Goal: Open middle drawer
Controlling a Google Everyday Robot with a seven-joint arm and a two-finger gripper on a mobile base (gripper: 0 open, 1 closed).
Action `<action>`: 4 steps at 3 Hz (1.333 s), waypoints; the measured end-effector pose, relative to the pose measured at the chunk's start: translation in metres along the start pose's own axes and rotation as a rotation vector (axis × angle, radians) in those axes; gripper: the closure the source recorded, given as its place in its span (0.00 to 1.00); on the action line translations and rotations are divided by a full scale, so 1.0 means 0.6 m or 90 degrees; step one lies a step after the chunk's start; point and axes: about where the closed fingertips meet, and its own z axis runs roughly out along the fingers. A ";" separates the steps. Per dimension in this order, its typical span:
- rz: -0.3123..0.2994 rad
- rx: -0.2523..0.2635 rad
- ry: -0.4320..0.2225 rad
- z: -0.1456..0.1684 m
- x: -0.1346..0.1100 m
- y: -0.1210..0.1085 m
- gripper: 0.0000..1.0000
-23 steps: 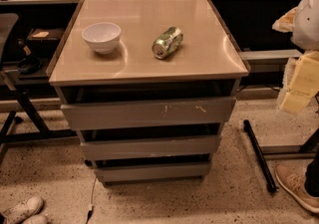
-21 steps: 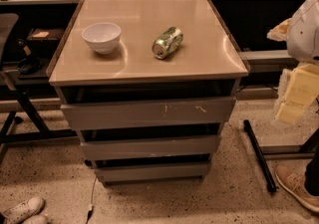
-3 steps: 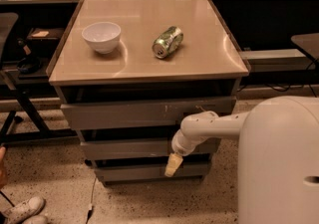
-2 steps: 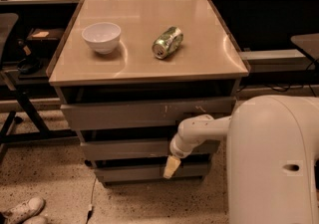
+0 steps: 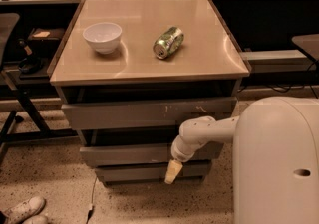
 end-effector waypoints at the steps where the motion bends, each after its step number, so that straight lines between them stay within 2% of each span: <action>1: 0.000 0.000 0.000 -0.002 -0.001 0.000 0.00; 2: -0.001 -0.037 0.003 -0.021 0.011 0.055 0.00; 4: -0.002 -0.127 0.007 -0.074 0.047 0.193 0.00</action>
Offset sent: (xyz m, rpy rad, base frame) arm -0.1579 -0.0095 0.0454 0.0442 0.2369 0.0896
